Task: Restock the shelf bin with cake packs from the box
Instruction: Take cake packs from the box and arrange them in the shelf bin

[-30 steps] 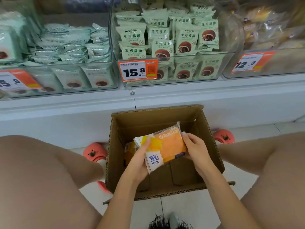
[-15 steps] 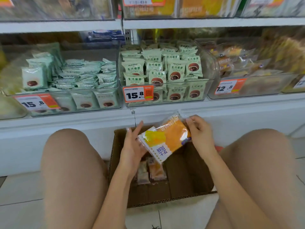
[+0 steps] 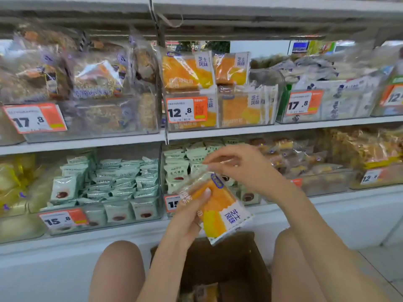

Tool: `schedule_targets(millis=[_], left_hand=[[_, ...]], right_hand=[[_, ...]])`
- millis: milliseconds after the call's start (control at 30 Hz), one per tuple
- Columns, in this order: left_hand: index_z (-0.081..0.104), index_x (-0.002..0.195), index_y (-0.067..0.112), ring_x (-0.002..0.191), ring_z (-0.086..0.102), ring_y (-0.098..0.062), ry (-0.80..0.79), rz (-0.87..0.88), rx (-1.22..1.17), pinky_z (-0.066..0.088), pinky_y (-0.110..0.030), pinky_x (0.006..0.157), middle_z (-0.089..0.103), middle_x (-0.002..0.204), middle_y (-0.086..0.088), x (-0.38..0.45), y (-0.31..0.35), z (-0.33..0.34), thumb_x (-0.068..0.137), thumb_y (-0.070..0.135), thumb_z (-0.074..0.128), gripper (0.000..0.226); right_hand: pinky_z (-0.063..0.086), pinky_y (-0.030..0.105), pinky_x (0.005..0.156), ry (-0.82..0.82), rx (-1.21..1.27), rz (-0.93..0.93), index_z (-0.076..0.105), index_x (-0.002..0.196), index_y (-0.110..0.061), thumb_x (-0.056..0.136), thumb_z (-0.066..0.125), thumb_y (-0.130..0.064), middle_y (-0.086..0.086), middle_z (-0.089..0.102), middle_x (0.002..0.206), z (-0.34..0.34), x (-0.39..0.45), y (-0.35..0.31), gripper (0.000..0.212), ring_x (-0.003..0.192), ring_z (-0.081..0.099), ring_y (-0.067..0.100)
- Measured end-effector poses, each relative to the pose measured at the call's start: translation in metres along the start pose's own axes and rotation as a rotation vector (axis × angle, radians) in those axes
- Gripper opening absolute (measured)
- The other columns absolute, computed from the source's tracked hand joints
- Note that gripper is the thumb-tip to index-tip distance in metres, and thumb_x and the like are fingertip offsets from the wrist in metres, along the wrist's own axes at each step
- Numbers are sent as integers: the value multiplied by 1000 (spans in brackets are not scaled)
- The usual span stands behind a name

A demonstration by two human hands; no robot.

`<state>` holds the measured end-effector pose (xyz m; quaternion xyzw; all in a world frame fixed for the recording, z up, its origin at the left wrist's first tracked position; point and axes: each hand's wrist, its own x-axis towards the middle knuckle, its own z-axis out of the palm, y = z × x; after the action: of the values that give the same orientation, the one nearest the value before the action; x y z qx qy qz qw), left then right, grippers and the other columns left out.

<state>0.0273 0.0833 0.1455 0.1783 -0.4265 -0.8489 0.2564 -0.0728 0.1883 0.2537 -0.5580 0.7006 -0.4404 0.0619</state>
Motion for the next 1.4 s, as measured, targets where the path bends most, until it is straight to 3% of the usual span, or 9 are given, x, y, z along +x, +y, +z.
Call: schedule_targets(millis=[100,233,433,600,733,867,1067,1233,1400], left_hand=[[74,95,13,80,72,-23,-39,-30,-247,58,-41,66,74,94,-13,16,19,7,49,34,88,53],[74,100,8,90,70,-29,-89,33,-343,58,-45,75,70,105,-18,43,35,42,32,38,96,78],[68,112,13,99,68,-24,-191,235,-266,59,-37,71,70,112,-11,75,73,80,36,44,95,86],[61,109,21,107,63,-14,-32,775,257,51,-35,87,69,107,9,100,143,85,85,45,56,34],[59,122,10,117,51,-19,296,1493,1332,34,-32,99,61,123,-6,153,178,82,92,38,39,46],[55,131,4,128,48,-31,419,1447,1838,26,-42,111,56,133,-17,195,175,83,94,38,33,55],[54,133,5,131,46,-29,477,1490,1858,28,-43,112,53,136,-15,200,170,81,91,33,37,53],[56,131,5,129,48,-29,488,1532,1820,29,-42,111,54,135,-15,200,169,80,91,32,37,52],[56,131,5,129,48,-29,484,1508,1842,28,-42,112,54,135,-15,200,169,80,91,32,37,52]], right_hand=[[48,22,88,385,318,206,59,117,-36,77,65,-39,-17,61,118,-7,-35,12,40,107,58,-2],[56,40,83,360,661,503,54,120,-26,80,67,-26,-4,65,111,11,-27,24,43,97,65,10],[54,51,85,533,806,330,64,104,-15,84,66,-18,12,71,103,-12,38,16,21,93,68,25],[57,36,73,719,706,105,60,101,-18,92,57,-16,-1,70,92,-97,95,23,9,83,68,14],[55,25,75,832,426,44,55,111,-14,93,57,-18,-4,65,95,-158,159,44,18,87,64,13],[52,44,92,685,264,148,52,112,-15,95,55,-23,4,63,111,-193,222,71,19,101,62,21],[47,44,100,380,330,247,54,118,-10,96,51,-16,10,63,119,-179,261,89,23,110,61,23],[54,27,82,439,284,222,52,124,-4,95,55,-15,12,62,119,-160,275,92,31,101,61,20],[49,49,95,470,175,214,53,118,-12,92,59,-25,11,63,116,-161,280,90,29,106,61,27]])
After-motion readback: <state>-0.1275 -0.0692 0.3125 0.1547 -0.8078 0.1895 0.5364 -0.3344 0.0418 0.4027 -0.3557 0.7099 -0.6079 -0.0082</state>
